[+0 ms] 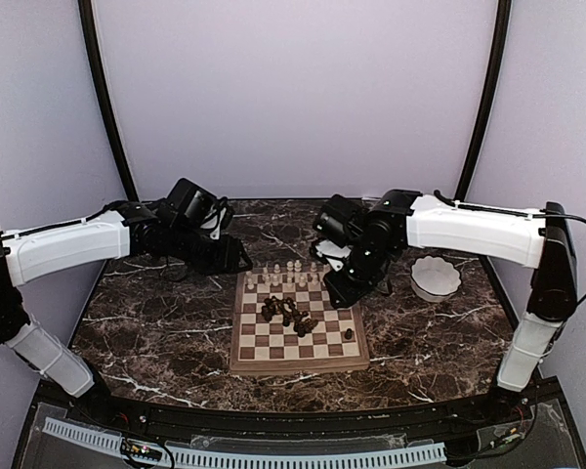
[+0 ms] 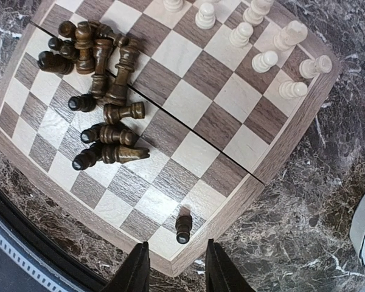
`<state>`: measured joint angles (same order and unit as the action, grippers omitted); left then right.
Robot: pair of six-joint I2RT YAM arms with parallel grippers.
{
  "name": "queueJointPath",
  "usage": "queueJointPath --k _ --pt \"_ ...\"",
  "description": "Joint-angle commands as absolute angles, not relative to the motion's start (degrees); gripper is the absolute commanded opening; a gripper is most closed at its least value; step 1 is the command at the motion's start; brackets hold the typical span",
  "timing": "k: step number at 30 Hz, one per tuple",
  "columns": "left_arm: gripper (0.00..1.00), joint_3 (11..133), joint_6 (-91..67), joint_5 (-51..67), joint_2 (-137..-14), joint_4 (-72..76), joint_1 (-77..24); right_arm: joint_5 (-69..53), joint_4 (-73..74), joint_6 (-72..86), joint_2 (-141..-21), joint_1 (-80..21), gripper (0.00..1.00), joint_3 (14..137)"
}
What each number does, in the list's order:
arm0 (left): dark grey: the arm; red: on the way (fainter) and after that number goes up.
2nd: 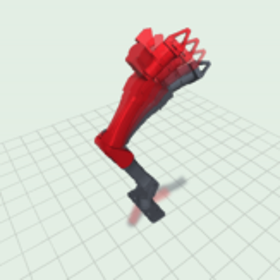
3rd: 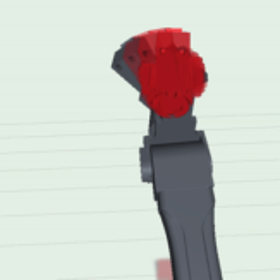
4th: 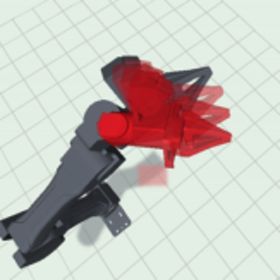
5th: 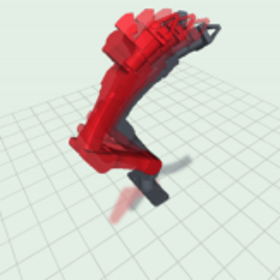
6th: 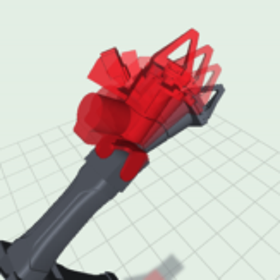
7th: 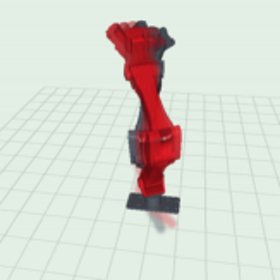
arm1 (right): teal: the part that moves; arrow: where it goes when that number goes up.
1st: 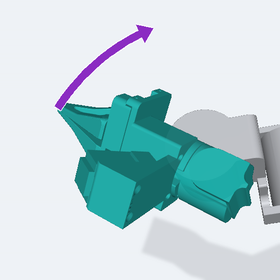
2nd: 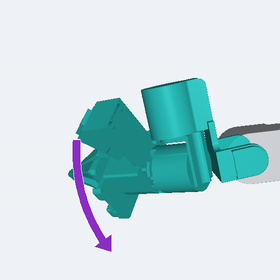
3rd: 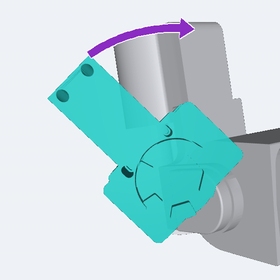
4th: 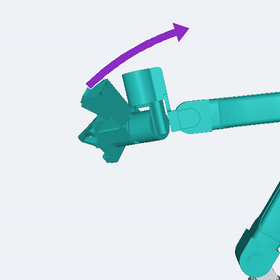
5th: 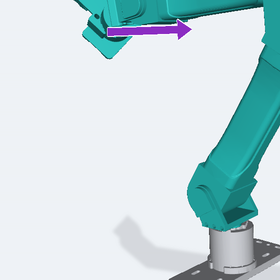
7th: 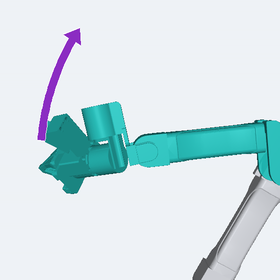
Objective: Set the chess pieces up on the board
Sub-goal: Place the pawn at a7, then pick up the knight from the chessboard.
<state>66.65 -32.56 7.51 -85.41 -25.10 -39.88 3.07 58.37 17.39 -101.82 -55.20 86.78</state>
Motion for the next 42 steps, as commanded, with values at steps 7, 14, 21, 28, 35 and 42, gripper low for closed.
queueJointPath --k 7,14,21,28,35,42 --pt "0.51 64.24 -29.2 13.67 -82.53 -30.74 -39.99 -1.87 50.82 12.58 -100.85 -55.6 0.31 87.94" --pt "0.51 64.81 -29.91 13.37 -83.24 -30.8 -39.99 -7.35 49.96 4.03 -105.94 -58.29 0.3 91.34" --pt "0.6 64.88 -30.1 10.88 -83.17 -33.15 -39.99 -5.34 51.98 4.69 -112.79 -60.73 0.32 95.68" --pt "0.63 64.28 -29.37 10.24 -82.19 -33.52 -39.9 -2.66 54.82 6.24 -116.89 -61.63 0.34 98.54" --pt "0.63 64.41 -28.93 10.33 -82.44 -33.42 -39.91 -1.61 56.76 7.1 -118.47 -61.73 0.31 99.34" --pt "0.63 64.36 -28.96 10.31 -82.54 -33.24 -39.9 -2.49 56.81 6.97 -118.21 -61.79 0.21 99.06"
